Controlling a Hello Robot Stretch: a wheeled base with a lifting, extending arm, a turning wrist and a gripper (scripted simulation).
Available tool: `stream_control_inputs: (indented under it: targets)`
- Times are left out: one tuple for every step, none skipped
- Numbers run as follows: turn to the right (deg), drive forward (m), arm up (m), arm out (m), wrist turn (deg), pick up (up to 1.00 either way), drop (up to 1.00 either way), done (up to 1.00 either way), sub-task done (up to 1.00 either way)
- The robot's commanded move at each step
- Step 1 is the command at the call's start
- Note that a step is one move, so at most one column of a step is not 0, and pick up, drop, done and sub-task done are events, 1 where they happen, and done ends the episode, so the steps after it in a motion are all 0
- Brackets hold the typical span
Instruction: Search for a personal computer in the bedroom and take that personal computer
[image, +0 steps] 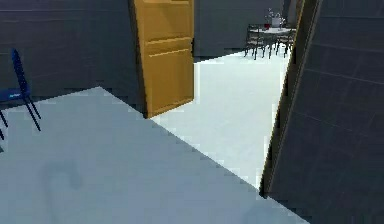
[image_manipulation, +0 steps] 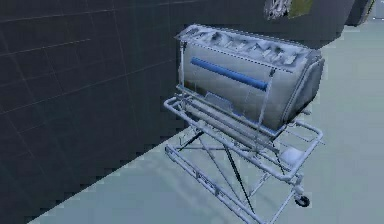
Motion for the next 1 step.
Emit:
stream_control_inputs:
  targets:
    - [0.0, 0.95, 0.0, 0.0, 0.0, 0.0, 0.0, 0.0, 0.0]
